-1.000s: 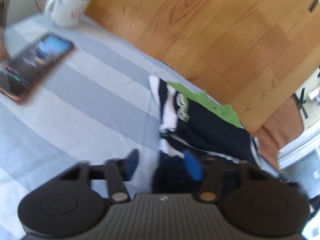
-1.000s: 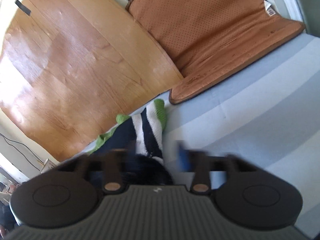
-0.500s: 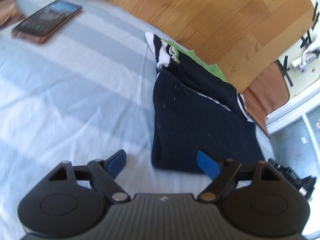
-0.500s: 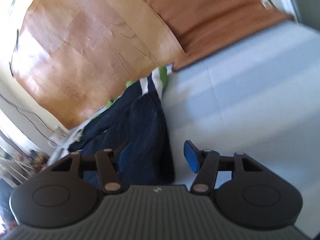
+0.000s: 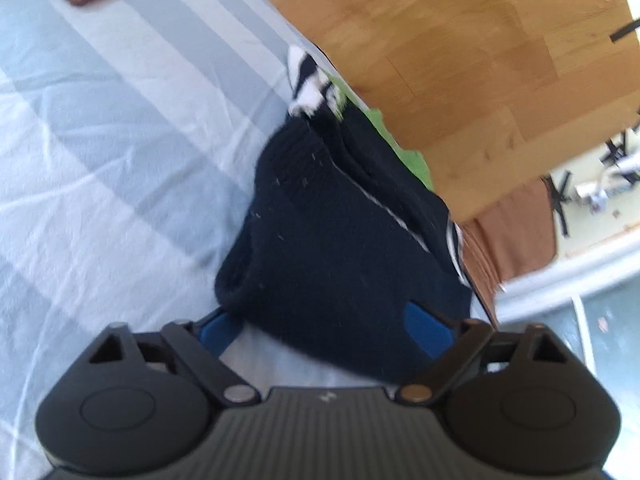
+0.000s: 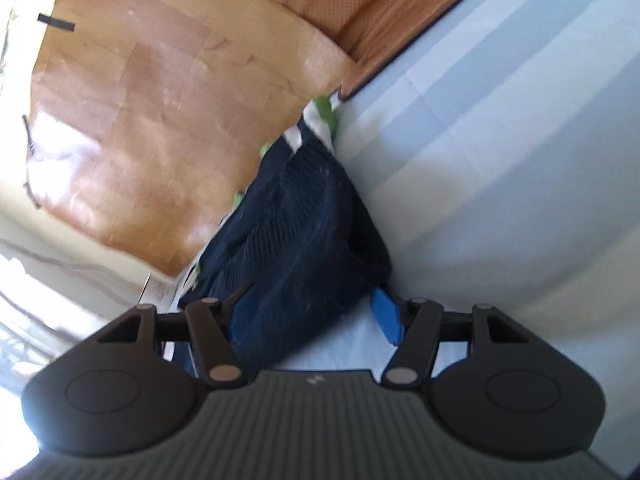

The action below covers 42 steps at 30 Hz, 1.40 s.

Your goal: Fold small clothes

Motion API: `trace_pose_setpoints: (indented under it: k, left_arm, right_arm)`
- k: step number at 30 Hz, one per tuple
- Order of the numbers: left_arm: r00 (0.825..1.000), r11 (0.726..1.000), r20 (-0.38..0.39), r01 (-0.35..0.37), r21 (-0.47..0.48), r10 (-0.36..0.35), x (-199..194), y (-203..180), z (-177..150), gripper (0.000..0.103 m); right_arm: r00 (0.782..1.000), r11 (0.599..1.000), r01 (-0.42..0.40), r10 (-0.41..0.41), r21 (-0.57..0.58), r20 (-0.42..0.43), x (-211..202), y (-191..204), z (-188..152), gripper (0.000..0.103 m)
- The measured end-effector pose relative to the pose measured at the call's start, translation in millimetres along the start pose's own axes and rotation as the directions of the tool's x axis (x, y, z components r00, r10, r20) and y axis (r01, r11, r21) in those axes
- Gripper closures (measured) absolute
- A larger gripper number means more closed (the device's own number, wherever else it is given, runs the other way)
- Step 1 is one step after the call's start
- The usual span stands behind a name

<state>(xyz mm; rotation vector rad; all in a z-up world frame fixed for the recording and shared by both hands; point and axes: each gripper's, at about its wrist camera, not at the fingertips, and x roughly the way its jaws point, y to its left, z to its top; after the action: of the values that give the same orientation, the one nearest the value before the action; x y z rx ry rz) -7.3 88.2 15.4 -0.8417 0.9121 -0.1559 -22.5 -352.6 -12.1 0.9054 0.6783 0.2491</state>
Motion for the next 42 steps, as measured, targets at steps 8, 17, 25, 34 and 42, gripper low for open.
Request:
trace_pose_setpoints:
  k: [8, 17, 25, 34, 42]
  left_arm:
    - [0.997, 0.995, -0.057, -0.063, -0.078, 0.058, -1, 19, 20, 0.093]
    - [0.998, 0.996, -0.019, -0.054, 0.065, 0.055, -62, 17, 12, 0.094]
    - [0.991, 0.988, -0.089, -0.086, 0.124, 0.098, -72, 49, 4, 0.081]
    - [0.979, 0.820, 0.153, -0.200, 0.536, 0.138, -45, -64, 92, 0.071]
    - [0.964, 0.651, 0.081, -0.233, 0.722, 0.255, 150, -162, 133, 0.038]
  right_arm:
    - [0.996, 0.997, 0.082, -0.082, 0.007, 0.037, -2, -1, -5, 0.092]
    - [0.996, 0.992, 0.087, -0.087, -0.096, -0.002, -58, 33, -53, 0.092]
    - [0.975, 0.975, 0.217, -0.214, -0.050, 0.050, -96, 9, -56, 0.067]
    - [0.979, 0.874, 0.201, -0.167, -0.443, 0.115, -38, 95, 64, 0.067]
    - [0.966, 0.840, 0.098, -0.210, -0.534, -0.153, 150, 143, 121, 0.048]
